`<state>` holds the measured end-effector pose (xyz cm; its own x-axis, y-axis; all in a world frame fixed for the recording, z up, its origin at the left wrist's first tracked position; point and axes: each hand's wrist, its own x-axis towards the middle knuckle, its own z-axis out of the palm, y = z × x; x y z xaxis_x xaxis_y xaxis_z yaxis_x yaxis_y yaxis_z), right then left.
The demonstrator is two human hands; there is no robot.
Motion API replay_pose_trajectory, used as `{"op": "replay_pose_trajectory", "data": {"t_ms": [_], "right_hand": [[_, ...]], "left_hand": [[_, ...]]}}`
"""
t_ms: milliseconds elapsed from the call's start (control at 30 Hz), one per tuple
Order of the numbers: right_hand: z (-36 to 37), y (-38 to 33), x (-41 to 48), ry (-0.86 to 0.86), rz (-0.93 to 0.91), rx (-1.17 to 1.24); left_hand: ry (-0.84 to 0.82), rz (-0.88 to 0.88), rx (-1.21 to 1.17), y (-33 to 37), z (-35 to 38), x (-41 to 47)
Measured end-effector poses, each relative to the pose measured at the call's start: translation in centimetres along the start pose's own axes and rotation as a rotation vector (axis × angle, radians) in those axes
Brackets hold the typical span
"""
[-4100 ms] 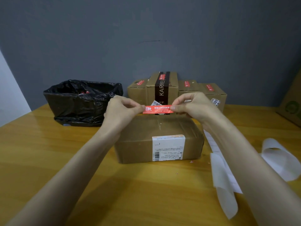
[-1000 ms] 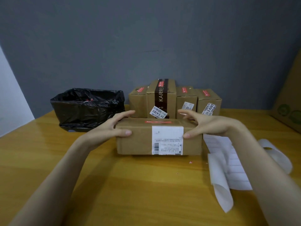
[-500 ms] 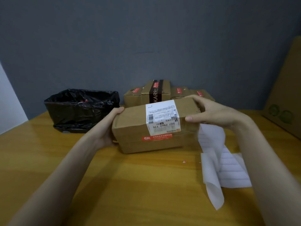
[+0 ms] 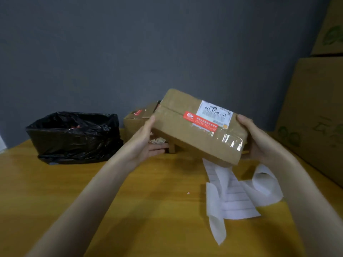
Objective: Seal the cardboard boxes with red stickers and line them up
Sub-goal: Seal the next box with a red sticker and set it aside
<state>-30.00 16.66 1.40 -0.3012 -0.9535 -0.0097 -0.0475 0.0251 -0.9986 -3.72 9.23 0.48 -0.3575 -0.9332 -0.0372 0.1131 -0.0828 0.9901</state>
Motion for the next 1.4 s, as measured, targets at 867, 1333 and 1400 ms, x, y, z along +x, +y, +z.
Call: {"op": "replay_pose_trajectory", "data": {"t_ms": [867, 1333, 1400], "right_hand": [[-6.5, 1.7, 1.1, 0.489, 0.056, 0.342], [-6.5, 3.7, 6.4, 0.579, 0.150, 0.183], [-6.4, 4.3, 7.1, 0.579, 0.177, 0.157]], "left_hand": [[-0.222, -0.101, 0.159, -0.8, 17.6, 4.5], [-0.241, 0.259, 0.958, -5.5, 15.2, 8.5], [-0.291, 0.273, 0.969, -6.1, 15.5, 8.8]]}}
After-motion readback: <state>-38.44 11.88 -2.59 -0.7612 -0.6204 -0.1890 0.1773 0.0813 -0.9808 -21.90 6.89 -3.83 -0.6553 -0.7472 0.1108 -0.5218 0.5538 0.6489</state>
